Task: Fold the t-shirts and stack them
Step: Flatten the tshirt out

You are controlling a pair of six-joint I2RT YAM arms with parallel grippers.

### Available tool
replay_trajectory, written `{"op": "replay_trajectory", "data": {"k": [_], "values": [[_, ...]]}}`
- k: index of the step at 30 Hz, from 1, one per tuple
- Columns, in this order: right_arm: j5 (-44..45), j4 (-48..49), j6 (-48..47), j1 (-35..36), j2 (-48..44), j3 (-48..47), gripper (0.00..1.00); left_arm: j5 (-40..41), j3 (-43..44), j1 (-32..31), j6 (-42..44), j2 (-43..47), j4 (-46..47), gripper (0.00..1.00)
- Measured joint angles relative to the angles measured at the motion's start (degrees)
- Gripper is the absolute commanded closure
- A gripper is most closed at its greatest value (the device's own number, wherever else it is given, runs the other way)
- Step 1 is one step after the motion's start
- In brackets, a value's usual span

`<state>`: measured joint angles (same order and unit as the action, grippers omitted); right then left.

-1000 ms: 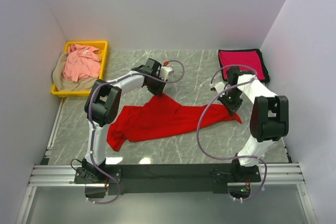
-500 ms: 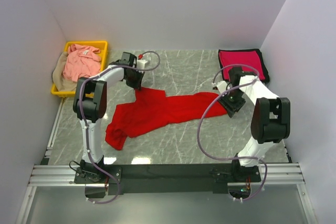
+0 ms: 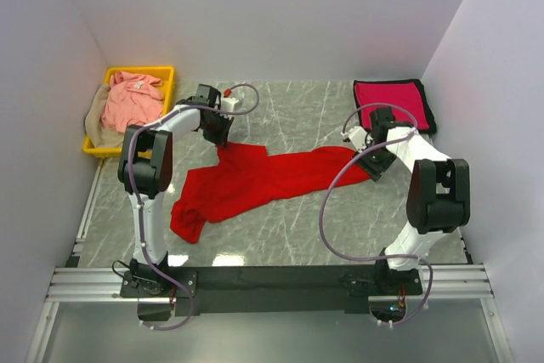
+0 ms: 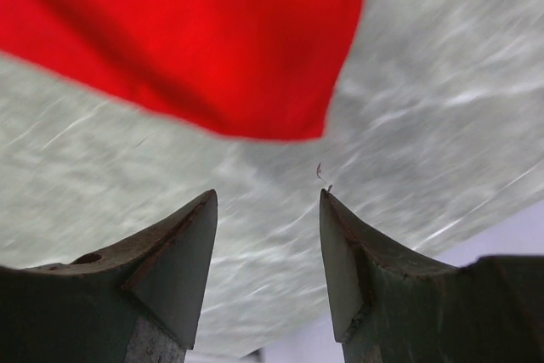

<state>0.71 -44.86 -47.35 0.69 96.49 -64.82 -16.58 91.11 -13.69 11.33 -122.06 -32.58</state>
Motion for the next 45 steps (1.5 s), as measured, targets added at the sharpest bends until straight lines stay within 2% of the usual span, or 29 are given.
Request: {"op": "replay_trajectory", "data": {"k": [3,8,9,13,16,17,19,27,28,29,30,34,37,38,39,40,42,45], "values": [[0.02,2.58,-2.73,0.02,1.75,-0.90,0.42,0.00,0.17,0.00,-0.02,0.00,-0.68,0.95],[-0.98,3.21,-6.82,0.02,6.45,-3.67,0.46,-0.09,0.35,0.02,-0.09,0.00,-1.64,0.76],[-1.14,3.21,-7.50,0.00,7.32,-3.89,0.48,-0.17,0.52,0.02,-0.35,0.00,-2.03,0.71],[-1.03,1.31,-9.07,0.04,11.69,-6.21,0.55,-0.55,0.55,0.11,-0.61,0.28,-2.45,0.61],[-0.83,-0.24,-9.16,0.02,13.64,-8.57,0.76,-0.48,0.55,0.33,-0.94,0.83,-2.60,0.55],[-0.76,-0.94,-9.11,-0.04,14.16,-9.22,0.88,-0.44,0.52,0.44,-1.05,1.14,-2.58,0.52],[-0.85,-1.86,-8.74,-0.35,14.75,-10.05,1.00,-0.22,0.52,0.63,-1.51,1.92,-2.21,0.50],[-3.45,-5.73,-6.95,-2.25,15.10,-11.26,1.00,2.34,1.99,0.83,-3.67,2.10,-0.70,0.46],[-3.63,-6.19,-6.62,-2.27,15.10,-11.28,1.00,2.71,2.54,0.72,-3.74,1.68,-0.57,0.38],[-4.02,-6.88,-6.23,-2.34,15.10,-11.30,1.00,3.02,2.78,0.52,-3.76,1.31,-0.20,0.36],[-4.28,-7.39,-6.03,-2.34,15.10,-11.32,1.00,3.06,2.78,0.33,-4.00,1.05,0.07,0.29],[-5.27,-9.25,-4.96,-2.34,15.04,-11.32,1.00,4.46,1.81,-1.36,-4.72,-0.26,0.72,0.34],[-6.01,-10.54,-4.42,-2.34,14.69,-11.32,1.00,6.12,-0.17,-3.04,-4.74,0.07,2.03,0.44],[-6.27,-10.95,-4.22,-2.34,14.38,-11.32,1.00,7.19,-0.79,-3.48,-4.70,0.33,2.69,0.49],[-6.49,-11.43,-3.98,-2.34,13.97,-11.32,1.00,7.45,-1.29,-3.74,-4.74,0.55,3.08,0.69],[-6.73,-11.91,-3.76,-2.34,13.46,-11.32,1.00,7.78,-1.73,-4.00,-5.18,0.79,3.39,0.81],[-7.50,-13.09,-3.04,-2.34,12.37,-11.45,1.00,7.39,-2.45,-4.13,-5.14,1.25,3.45,0.97],[-8.81,-15.39,-1.84,-2.47,10.54,-12.50,1.00,5.81,-3.28,-3.34,-5.25,2.45,2.36,0.99]]}}
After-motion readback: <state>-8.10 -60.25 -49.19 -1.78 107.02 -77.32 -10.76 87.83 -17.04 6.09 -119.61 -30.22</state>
